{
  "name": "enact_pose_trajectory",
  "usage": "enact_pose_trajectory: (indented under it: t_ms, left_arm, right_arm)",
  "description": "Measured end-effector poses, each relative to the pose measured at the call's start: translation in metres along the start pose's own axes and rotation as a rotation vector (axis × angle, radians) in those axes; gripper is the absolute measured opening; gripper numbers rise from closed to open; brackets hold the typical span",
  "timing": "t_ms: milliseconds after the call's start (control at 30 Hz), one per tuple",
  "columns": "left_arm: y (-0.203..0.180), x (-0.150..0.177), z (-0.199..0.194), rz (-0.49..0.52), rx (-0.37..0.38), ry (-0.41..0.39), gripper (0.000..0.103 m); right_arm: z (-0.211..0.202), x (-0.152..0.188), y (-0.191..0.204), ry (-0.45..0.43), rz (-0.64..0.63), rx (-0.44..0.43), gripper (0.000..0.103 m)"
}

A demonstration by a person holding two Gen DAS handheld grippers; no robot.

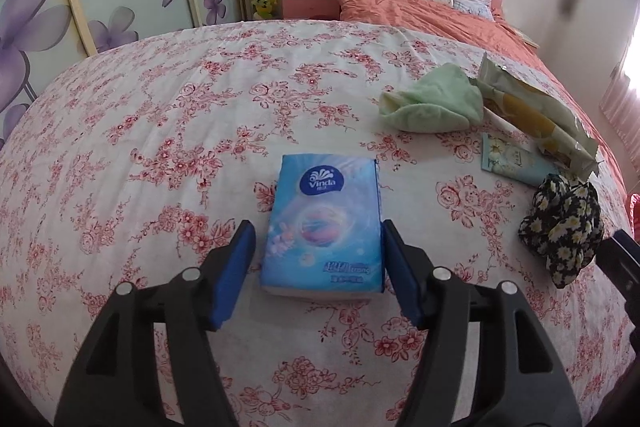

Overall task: Collect trash
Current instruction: 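Grasp the blue Vinda tissue pack with the left tool while the right tool grasps the daisy-print cloth, then lift the tissue pack and daisy cloth off the bed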

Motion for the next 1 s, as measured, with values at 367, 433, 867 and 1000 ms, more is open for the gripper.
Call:
enact_pose_trajectory:
  t_ms: [367,433,867,1000]
  left_arm:
    - [-0.001,0.001,0.0,0.0,0.0,0.0,0.063]
    - [-0.001,0.001,0.0,0.0,0.0,0.0,0.063]
    - [-0.001,0.001,0.0,0.0,0.001,0.0,0.063]
    - [-0.001,0.001,0.0,0.001,0.0,0.0,0.063]
  right_arm:
    - [0.029,0.0,0.018,0.094,0.024,-0.042,0.055]
    - [0.031,0.002,0.02,0.092,0.011,-0.052,0.044]
    - [0.005,0.013,-0.06,0.039,-0.002,0.223,0.017]
    - [0.013,0.016,-0.077,0.057,0.018,0.275,0.017]
Point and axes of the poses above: each gripper's, at about its wrist camera, not at the fingertips, and z roughly the way its jaws point, y to its left, x to its underside, the point moved 3 cm from there along z, roughly the way its jaws point, and after that the axes turned 12 degrees about x, right-handed, at the moved point
